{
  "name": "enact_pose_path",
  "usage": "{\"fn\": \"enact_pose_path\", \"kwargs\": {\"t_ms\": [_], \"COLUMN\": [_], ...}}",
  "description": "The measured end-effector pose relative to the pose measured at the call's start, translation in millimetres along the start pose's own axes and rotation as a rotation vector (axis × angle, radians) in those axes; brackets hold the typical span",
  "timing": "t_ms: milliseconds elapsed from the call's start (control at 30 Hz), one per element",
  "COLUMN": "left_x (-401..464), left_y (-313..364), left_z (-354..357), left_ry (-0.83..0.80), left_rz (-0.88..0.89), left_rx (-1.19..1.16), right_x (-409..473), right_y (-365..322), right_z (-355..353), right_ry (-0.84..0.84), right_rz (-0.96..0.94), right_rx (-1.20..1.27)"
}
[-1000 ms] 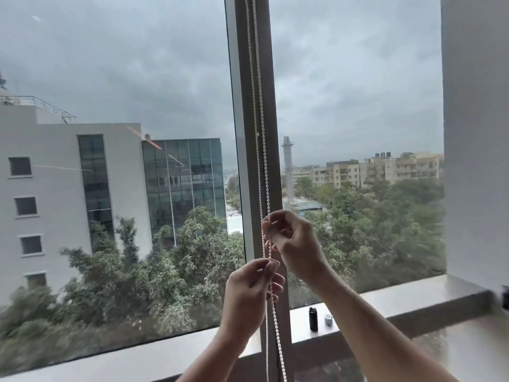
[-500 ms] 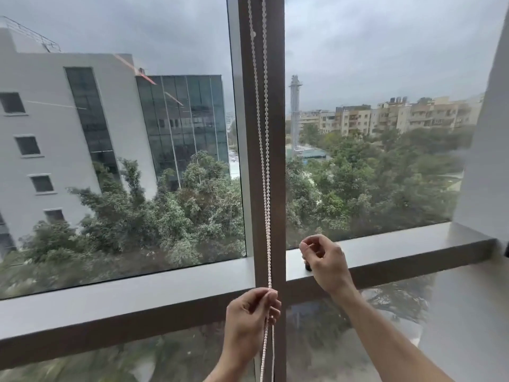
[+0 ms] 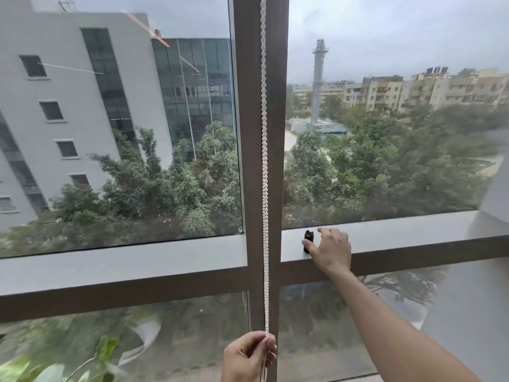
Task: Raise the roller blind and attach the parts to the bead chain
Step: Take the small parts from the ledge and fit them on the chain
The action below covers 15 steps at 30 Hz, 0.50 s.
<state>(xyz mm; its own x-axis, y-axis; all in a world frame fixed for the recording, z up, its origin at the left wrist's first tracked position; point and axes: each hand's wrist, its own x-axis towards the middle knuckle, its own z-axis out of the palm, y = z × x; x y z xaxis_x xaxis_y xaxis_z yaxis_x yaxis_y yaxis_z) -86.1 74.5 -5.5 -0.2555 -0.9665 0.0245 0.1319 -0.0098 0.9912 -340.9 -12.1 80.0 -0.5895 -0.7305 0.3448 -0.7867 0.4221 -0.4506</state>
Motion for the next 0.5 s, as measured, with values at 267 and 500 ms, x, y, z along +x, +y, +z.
{"fn": "enact_pose_path", "kwargs": {"t_ms": [267,500], "left_x": [-1,1], "left_y": [-26,-28], "left_z": [5,7], "left_ry": [0.030,0.014], "left_rz": [-0.051,0.003], "left_rx": [-0.007,-0.001], "right_x": [5,-51], "right_y": [-1,-7], "right_z": [16,17], "right_ry": [0.025,0.114], "right_rz": [-0.055,-0.180], "right_rx": [0.072,0.525]}}
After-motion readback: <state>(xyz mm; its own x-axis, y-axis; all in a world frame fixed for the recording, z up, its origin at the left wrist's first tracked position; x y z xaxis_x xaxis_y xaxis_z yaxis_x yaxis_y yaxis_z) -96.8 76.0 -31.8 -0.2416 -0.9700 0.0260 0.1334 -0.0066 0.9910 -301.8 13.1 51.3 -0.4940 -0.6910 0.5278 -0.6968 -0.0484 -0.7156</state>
